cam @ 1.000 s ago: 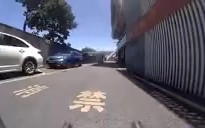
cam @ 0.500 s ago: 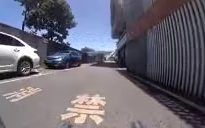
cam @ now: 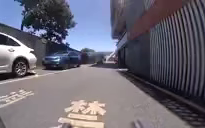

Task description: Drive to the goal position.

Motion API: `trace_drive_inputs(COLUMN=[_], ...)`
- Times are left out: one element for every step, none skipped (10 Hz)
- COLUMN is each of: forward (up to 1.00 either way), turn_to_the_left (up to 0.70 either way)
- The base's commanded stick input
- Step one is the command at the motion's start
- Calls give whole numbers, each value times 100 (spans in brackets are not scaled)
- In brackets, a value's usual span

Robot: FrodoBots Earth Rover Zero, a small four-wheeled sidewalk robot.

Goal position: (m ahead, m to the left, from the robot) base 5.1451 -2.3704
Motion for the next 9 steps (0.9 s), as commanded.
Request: trace_drive_inputs(forward=[45,45,45,45,45,45,45,45,45], turn_to_the_left=[0,0,-19,-27,-27,-27,-27,-22,-8])
